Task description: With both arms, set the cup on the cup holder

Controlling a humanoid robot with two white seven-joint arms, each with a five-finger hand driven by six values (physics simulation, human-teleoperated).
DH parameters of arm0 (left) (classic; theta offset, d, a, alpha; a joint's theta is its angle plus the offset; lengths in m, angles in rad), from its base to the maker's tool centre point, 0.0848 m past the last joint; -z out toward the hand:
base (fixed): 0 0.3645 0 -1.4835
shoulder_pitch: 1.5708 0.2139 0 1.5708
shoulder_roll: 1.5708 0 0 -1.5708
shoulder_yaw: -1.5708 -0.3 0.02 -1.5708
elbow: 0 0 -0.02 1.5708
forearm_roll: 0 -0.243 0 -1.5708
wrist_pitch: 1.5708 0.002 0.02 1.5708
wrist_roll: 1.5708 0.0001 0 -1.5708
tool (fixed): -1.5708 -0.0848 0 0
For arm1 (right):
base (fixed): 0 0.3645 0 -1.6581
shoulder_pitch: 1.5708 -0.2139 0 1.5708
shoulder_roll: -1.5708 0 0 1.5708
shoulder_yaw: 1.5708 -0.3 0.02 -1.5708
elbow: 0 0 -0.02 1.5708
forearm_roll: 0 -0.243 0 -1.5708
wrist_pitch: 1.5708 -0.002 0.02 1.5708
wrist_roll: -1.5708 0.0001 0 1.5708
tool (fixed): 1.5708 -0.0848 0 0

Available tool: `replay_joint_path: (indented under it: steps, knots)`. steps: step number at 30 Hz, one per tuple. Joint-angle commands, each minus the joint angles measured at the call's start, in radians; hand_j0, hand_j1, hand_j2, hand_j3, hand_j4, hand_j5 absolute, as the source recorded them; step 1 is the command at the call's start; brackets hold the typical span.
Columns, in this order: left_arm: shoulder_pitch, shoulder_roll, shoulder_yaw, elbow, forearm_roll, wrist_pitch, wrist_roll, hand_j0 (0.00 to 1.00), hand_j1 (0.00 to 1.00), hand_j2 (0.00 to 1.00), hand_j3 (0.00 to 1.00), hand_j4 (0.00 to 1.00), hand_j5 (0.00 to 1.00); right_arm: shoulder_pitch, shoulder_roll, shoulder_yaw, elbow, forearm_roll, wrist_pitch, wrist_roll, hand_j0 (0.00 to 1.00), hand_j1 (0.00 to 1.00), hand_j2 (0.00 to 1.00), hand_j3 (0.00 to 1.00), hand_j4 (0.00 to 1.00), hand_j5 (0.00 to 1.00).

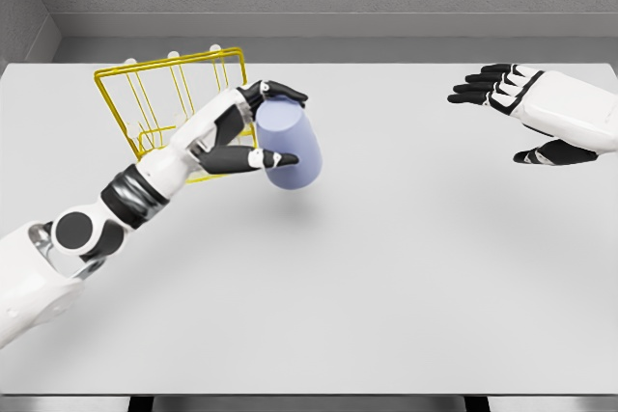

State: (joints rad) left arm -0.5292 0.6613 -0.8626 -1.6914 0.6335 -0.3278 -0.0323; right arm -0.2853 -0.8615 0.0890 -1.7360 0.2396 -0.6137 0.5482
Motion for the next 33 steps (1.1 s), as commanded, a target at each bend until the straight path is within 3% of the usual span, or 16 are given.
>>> replay_joint_path:
  steps: [1,33]
  knots:
    - [0.000,0.012,0.004,-0.004,0.011,-0.014,0.000,0.64,0.64,0.64,0.64,0.64,0.64,0.000,-0.001,0.000,0.000,-0.006,0.003,-0.001,1.00,1.00,1.00,1.00,1.00,1.00]
    - [-0.074,0.090,0.033,0.007,0.101,-0.016,0.000,0.64,0.64,0.64,0.64,0.64,0.64,0.006,-0.002,-0.014,0.003,-0.006,0.003,-0.001,1.00,1.00,1.00,1.00,1.00,1.00]
